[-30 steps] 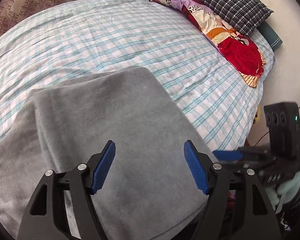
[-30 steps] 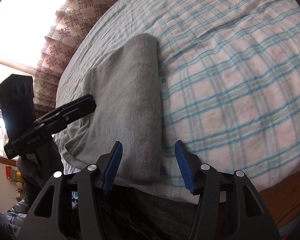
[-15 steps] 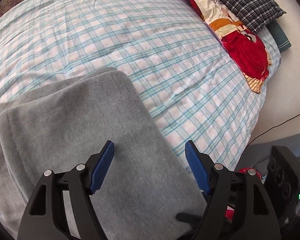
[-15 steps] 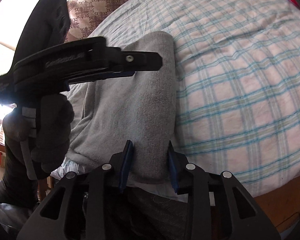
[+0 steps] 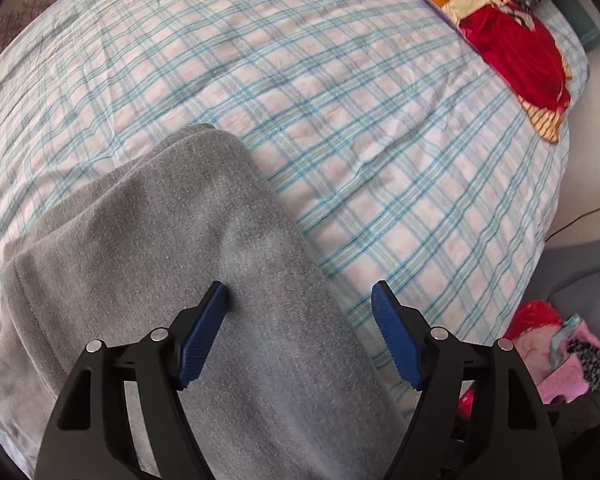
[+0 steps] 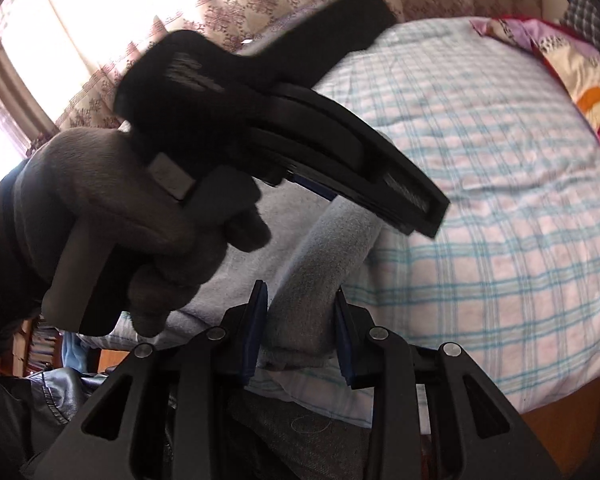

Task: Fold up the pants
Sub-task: 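Lift the edge with the right gripper while the left gripper grasps the fabric beside it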

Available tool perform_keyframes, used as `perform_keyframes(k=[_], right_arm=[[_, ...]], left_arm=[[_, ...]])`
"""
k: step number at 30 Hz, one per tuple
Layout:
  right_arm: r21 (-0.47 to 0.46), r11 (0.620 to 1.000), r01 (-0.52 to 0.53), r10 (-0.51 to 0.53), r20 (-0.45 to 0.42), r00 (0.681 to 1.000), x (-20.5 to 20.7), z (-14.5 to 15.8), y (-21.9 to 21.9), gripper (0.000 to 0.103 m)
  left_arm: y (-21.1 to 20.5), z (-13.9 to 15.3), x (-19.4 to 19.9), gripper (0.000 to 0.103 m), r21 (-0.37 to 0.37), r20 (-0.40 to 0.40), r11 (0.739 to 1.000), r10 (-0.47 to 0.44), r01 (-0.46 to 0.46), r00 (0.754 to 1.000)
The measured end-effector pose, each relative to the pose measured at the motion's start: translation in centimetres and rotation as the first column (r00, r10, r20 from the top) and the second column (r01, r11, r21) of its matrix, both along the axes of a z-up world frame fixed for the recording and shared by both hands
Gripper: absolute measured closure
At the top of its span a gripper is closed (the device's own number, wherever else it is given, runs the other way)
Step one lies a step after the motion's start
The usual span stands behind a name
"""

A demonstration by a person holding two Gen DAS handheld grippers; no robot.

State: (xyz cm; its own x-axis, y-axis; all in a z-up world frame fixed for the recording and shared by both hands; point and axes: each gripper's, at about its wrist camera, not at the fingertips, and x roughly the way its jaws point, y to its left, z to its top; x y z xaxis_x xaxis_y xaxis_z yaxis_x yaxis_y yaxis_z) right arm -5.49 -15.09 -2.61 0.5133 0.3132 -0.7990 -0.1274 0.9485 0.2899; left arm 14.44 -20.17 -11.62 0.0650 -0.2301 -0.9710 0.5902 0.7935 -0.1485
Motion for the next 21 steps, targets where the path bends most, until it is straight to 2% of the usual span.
perform_keyframes(k=[3,5,6,9,13,17,19,21], right_arm=[[-0.005,1.000,-0.018,0.018,0.013,1.000,0.3,0.2,0.9,0.072],[-0.012,0.999,-0.032,0.032,0.024,0.999,0.2,0.4,1.5,0.072],[-0.018,0.999,-0.034,0.034,0.032,0.999,0.6,0.6,1.6,0.072],[-0.011,1.000,-0.029,0.029,0.032,0.999,0.7,0.7,0.9,0.072],[-0.006,1.000,-0.021,0.021,0.034,0.999,0.5,0.6,-0.9,0.072],[-0.007,1.000,-0.013,0.013,0.051,0.999,0.4,0.9,-0.9,0.072],[-0.013,1.000,0.005,-0.004,0.059,0.998,0.5,1.2,-1.1,0.068],[-0.027,0.999,0.034,-0.032,0.061,0.998,0.6,1.3,-1.2,0.045]], left_arm=[[-0.4,-0.2,-0.2,0.027,0.046,0.026,0.999,-0.023,0.022,0.999],[-0.6,-0.3,-0.2,0.033,0.070,0.046,0.997,-0.028,0.025,0.999],[-0.7,-0.4,-0.3,0.040,0.084,0.057,0.996,-0.028,0.024,0.998],[-0.5,-0.3,-0.5,0.049,0.082,0.067,0.996,-0.023,0.018,0.997],[1.0,0.5,-0.2,0.071,0.035,0.069,0.999,0.007,-0.009,0.998],[2.7,2.2,0.6,0.079,-0.026,0.070,0.999,0.028,-0.026,0.997],[3.5,3.1,1.1,0.080,-0.064,0.068,0.997,0.053,-0.048,0.996],[4.2,3.9,1.5,0.081,-0.098,0.064,0.993,0.076,-0.069,0.995]])
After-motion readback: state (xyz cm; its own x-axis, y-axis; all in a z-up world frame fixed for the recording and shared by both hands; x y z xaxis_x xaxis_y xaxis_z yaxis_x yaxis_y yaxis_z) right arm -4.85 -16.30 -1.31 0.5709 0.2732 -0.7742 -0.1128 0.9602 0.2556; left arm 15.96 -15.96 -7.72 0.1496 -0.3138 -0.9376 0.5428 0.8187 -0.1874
